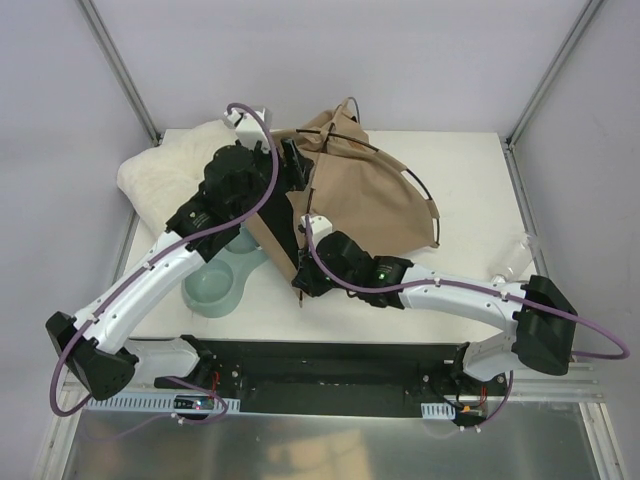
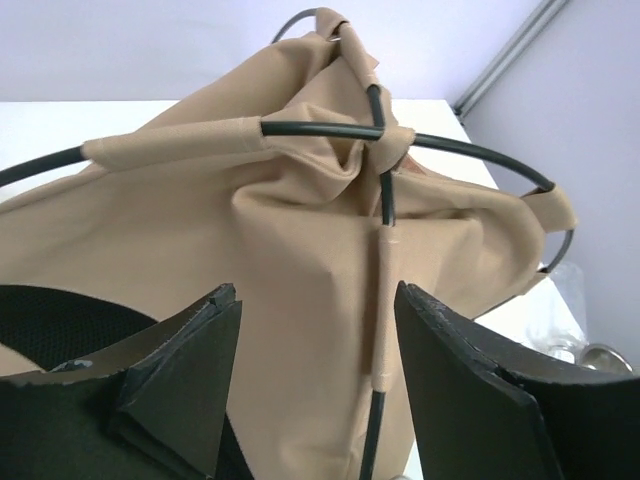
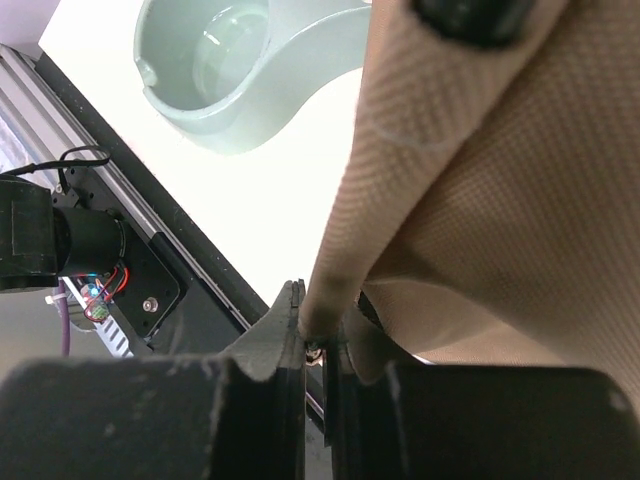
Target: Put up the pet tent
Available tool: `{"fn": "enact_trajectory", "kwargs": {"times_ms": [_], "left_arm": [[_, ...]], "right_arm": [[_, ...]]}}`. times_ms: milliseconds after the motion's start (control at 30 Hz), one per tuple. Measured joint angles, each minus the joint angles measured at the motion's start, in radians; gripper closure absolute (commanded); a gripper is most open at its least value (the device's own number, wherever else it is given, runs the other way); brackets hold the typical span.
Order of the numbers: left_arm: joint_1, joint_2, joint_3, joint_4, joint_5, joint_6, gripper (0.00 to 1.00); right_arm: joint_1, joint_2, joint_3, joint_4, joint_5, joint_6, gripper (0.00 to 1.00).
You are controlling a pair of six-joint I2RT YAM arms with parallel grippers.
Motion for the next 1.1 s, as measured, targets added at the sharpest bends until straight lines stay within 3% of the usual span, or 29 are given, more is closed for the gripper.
{"fn": "enact_trajectory", "kwargs": {"times_ms": [300, 500, 800, 933, 1000, 1033, 1100], "left_arm": [[0.015, 0.053, 0.078, -0.046, 0.166, 0.031, 0.32], [0.028, 0.125, 0.204, -0.135, 0.205, 0.076, 0.52], [0.034, 0.214, 0.245, -0.258, 0.237, 0.113, 0.59], [0.034, 0.222, 0.253, -0.29, 0.239, 0.134, 0.78], [0.034, 0.229, 0.264, -0.304, 0.239, 0.141, 0.95], [0.034, 0.235, 0.272, -0.312, 0.241, 0.148, 1.0], [0.033, 0.241, 0.281, -0.317, 0.246, 0.151, 1.0]], "right_arm": [[0.007, 0.003, 0.0, -0.005, 0.016, -0.033, 1.0], [0.017, 0.021, 0.0, -0.009, 0.027, -0.058, 1.0], [0.029, 0.051, 0.028, -0.035, 0.052, -0.08, 1.0], [0.038, 0.056, 0.036, -0.042, 0.056, -0.085, 1.0], [0.043, 0.056, 0.037, -0.045, 0.063, -0.087, 0.93], [0.045, 0.056, 0.039, -0.046, 0.063, -0.089, 0.84], [0.047, 0.056, 0.039, -0.05, 0.066, -0.093, 0.65]]}}
